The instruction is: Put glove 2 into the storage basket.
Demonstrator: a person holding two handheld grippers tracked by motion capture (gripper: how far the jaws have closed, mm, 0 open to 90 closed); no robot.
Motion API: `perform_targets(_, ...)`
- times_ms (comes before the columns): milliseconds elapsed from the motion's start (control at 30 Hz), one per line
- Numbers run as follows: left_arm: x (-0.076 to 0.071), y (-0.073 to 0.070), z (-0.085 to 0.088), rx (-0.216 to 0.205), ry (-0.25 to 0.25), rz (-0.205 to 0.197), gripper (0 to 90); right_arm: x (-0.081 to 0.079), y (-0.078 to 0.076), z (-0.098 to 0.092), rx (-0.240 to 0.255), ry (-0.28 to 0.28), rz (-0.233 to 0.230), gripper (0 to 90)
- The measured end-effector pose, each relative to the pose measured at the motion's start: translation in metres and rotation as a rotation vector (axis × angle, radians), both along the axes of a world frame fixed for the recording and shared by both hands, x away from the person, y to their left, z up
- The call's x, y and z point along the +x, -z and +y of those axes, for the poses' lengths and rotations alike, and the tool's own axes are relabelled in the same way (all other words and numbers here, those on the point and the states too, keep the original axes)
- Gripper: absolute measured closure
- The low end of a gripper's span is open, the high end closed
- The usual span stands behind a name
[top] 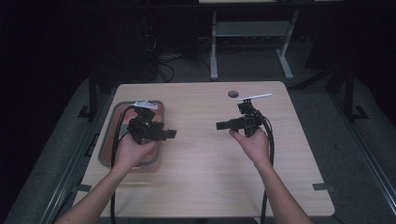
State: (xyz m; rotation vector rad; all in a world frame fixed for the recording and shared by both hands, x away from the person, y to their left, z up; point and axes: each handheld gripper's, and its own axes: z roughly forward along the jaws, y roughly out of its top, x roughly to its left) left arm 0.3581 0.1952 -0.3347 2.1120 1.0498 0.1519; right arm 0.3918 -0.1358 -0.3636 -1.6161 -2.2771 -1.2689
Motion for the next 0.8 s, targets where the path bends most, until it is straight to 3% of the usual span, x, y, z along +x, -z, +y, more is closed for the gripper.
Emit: perform_targets(800,-0.003,0.007,-0.037,0.001,0.057,0.005,28.1,-0.014,0.019,-0.046,-0.019,0.062,0.031,36.8)
